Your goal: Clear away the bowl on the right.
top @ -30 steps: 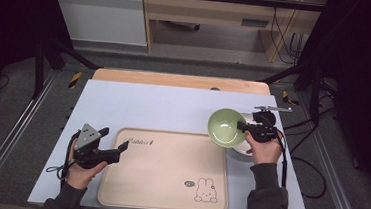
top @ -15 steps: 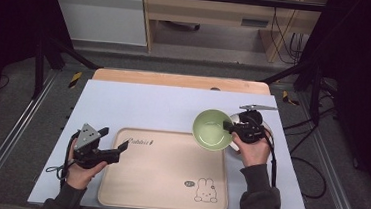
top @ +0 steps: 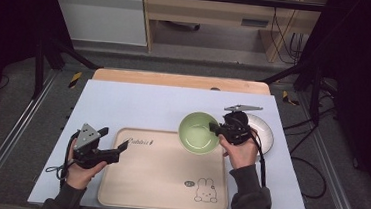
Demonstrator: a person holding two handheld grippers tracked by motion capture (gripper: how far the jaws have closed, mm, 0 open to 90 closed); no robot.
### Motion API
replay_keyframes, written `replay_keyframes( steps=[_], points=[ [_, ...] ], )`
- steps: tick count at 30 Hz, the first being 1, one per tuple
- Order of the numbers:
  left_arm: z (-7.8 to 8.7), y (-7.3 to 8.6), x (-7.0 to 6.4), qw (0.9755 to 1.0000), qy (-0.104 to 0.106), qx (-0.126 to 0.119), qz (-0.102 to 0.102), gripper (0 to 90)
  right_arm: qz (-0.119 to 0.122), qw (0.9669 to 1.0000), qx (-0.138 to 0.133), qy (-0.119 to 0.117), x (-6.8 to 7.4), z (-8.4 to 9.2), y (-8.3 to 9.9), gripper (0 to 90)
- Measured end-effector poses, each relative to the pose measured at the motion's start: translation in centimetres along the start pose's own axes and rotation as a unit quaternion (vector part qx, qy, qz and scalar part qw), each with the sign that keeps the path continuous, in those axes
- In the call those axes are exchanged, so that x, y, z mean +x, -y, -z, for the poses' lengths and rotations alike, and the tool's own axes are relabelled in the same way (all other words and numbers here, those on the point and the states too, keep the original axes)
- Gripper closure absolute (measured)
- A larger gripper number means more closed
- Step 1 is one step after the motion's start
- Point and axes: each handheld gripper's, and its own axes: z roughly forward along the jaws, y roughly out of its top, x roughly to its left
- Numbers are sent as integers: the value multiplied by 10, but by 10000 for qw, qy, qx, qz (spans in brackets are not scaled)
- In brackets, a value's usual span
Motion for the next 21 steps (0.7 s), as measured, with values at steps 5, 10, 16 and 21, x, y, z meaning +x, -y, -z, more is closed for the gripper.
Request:
replay_keyframes(
  steps=[5, 10, 16, 21],
  points=[
    [0, 0, 0, 10000, 2, 1, -4, 154, 81, 9999, 24, -64, 7, -3, 1, 837],
    [0, 0, 0, 10000, 5, -5, 1, 154, 154, 9998, 58, -120, 12, -6, 3, 837],
    [0, 0, 0, 10000, 3, -8, 4, 154, 196, 9995, 129, -219, 19, -11, 5, 837],
    [0, 0, -1, 10000, 6, -13, 0, 154, 220, 9992, 171, -297, 23, -15, 7, 837]
  ],
)
